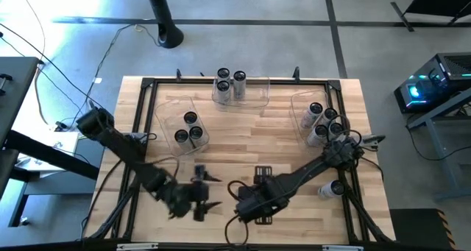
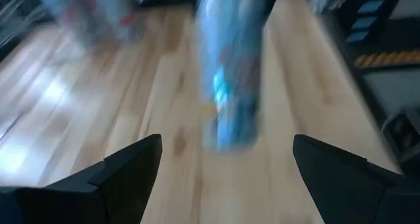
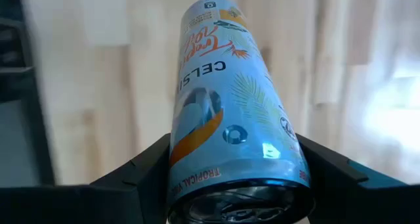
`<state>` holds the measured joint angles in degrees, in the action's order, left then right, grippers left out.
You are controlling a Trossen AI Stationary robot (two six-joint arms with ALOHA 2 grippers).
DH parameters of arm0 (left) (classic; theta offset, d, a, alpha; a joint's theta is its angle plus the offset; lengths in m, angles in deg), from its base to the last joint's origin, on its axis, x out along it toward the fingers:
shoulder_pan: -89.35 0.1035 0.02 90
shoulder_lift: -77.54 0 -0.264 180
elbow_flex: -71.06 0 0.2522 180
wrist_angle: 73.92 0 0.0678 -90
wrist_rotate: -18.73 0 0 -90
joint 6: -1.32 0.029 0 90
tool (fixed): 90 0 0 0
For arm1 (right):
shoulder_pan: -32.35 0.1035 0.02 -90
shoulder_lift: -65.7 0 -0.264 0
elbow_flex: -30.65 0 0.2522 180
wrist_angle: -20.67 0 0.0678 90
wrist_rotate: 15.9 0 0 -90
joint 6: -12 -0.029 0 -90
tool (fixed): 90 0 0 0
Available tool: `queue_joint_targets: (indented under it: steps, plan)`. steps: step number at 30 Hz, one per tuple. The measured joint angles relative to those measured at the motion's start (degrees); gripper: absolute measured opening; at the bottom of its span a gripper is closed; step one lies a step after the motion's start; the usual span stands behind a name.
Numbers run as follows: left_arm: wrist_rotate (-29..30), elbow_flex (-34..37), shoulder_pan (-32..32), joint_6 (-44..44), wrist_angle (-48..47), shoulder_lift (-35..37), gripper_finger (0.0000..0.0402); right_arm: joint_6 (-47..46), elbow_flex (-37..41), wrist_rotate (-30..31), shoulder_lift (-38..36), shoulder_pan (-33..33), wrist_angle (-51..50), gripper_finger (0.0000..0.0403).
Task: Sort soda cans
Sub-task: Put the white/yellow soda can into the left transparent bin
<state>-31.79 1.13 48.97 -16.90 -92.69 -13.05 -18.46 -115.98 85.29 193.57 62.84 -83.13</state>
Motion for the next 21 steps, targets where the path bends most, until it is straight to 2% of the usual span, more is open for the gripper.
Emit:
queue_joint_targets:
  steps: [4,6,14,18,21]
  plan:
    - [-7.1,0.3,5.7,6.6,7.5,0.0,0.0337,1.6,0.1,6.1,0.0,-0.5,1.9,0.0243]
    - [-10.3,0.3,8.0,8.1,8.1,0.0,0.0337,3.5,0.1,9.5,0.0,-0.8,3.2,0.0243]
    - [-19.0,0.4,13.5,7.9,7.8,-1.4,0.0337,12.6,0.1,14.7,0.1,-2.3,13.1,0.0243]
    - [-20.1,0.4,13.5,6.6,7.3,-2.2,0.0327,13.9,0.1,15.1,0.0,-2.8,13.0,0.0243]
    - [-20.0,0.4,13.3,5.3,7.4,-2.3,0.0297,14.7,0.1,14.9,0.1,-2.8,14.7,0.0245]
